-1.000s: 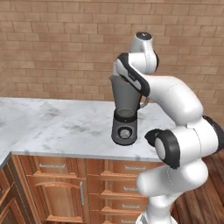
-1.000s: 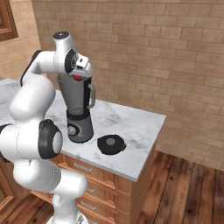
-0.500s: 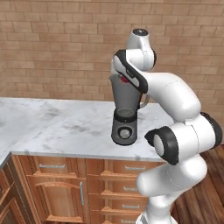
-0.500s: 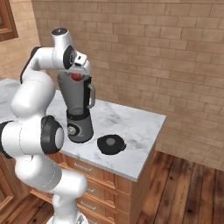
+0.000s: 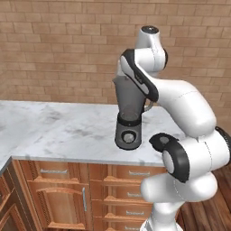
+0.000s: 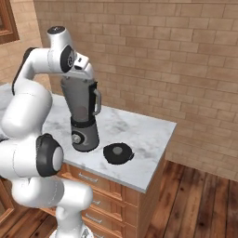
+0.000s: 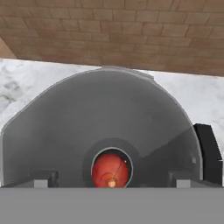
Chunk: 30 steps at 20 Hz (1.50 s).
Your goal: Grab the lemon wedge and onion from the fridge, place them in the blender, close the lid, and turn on the blender to create a marinade.
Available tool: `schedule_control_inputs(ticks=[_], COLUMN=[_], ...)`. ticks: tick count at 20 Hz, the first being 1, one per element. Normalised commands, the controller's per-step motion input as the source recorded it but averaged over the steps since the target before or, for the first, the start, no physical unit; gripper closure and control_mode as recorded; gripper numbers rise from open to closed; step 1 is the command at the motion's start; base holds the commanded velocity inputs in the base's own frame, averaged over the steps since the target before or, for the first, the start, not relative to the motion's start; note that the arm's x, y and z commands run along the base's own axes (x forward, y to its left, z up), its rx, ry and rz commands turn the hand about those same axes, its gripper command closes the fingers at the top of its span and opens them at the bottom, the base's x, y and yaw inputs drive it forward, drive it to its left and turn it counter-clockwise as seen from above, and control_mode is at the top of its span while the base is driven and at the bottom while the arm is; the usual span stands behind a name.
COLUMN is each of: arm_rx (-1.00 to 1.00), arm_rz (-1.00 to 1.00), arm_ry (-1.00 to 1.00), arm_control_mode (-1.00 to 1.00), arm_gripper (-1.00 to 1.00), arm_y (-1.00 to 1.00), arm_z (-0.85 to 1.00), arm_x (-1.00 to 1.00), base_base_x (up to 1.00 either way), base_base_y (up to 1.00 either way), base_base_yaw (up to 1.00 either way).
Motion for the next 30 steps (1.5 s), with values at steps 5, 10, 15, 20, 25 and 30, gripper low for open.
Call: schedule_control_inputs(ticks=[5, 10, 15, 20, 25, 30], arm_rx=[0.01, 0.0, 0.0, 0.0, 0.0, 0.0], arm_rz=[-0.03, -0.06, 0.0, 0.0, 0.0, 0.0], arm_ry=[-0.05, 0.05, 0.12, 0.04, 0.0, 0.0], arm_control_mode=[-1.0, -1.0, -1.0, -1.0, 1.0, 1.0], arm_gripper=[-1.0, -1.0, -1.0, -1.0, -1.0, -1.0], arm_y=[-0.48, -0.53, -0.06, 0.0, 0.0, 0.0], arm_z=[0.04, -0.31, -0.81, -0.76, -0.43, 0.0], arm_x=[-1.0, -0.91, -0.3, -0.01, 0.0, 0.0], base_base_x=[0.0, 0.0, 0.0, 0.0, -0.05, -0.78], base_base_y=[0.0, 0.0, 0.0, 0.0, 0.0, -0.16], base_base_yaw=[0.0, 0.0, 0.0, 0.0, 0.0, -0.1])
